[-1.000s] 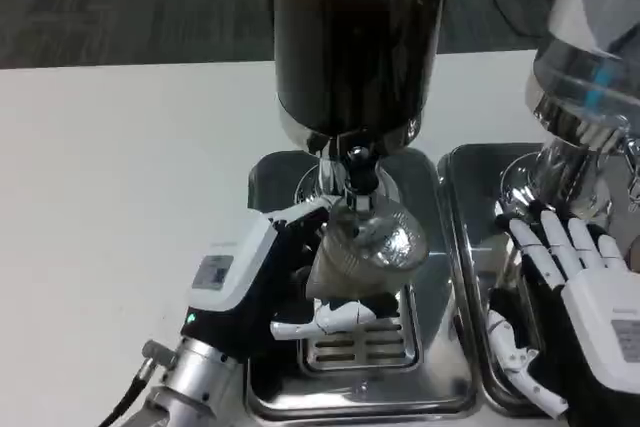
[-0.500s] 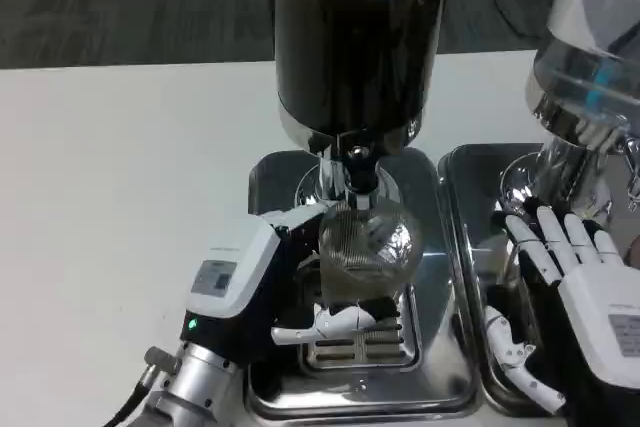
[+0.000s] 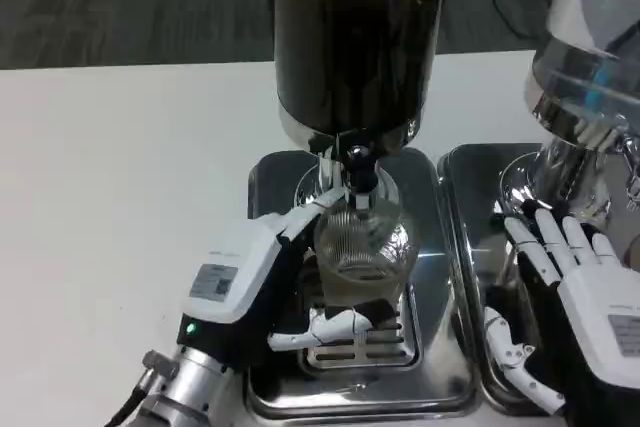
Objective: Grasp the cup under the faucet to collect the drink, then remove the cup.
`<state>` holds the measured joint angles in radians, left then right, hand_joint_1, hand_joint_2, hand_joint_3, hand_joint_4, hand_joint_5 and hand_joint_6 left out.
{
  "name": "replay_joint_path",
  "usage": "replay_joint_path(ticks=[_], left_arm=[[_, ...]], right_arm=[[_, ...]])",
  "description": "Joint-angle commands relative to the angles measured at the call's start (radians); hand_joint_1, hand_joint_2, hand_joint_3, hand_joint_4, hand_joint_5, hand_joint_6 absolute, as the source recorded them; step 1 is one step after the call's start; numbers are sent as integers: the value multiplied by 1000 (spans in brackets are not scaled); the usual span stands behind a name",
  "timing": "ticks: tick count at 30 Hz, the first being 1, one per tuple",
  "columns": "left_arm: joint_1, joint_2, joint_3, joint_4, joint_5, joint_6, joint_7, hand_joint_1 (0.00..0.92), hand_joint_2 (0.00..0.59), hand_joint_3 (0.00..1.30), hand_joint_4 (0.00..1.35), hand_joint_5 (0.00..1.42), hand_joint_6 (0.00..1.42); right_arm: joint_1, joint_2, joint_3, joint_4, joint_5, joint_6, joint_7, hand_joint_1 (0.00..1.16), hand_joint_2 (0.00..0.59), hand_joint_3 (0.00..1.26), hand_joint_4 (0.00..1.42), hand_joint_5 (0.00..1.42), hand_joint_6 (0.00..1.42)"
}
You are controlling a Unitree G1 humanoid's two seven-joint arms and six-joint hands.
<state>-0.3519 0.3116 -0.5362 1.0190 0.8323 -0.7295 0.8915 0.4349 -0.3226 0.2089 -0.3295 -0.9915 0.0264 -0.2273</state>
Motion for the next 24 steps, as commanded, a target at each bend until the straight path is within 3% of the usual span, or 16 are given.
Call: replay_joint_path(ticks=[1,11,18,24], left_arm=[[34,26,5,-30,-10,22,-27,143,73,68,109,388,235],[69,53,41,-78,-42,25,-68,95,63,46,85,376,209],[140,102,94,-136,-95,-11,-93,62,52,45,84,370,208],[207,137,141,-202,-96,-44,-29,40,44,138,186,448,260]], right_arm=[[-9,-10,3,0,11,-13,6,152,517,106,0,0,0],[-25,-12,7,18,20,-15,3,152,517,106,0,0,0],[-35,-19,2,27,28,-18,5,152,517,106,0,0,0],[-51,-40,-2,36,44,-31,4,152,517,106,0,0,0]])
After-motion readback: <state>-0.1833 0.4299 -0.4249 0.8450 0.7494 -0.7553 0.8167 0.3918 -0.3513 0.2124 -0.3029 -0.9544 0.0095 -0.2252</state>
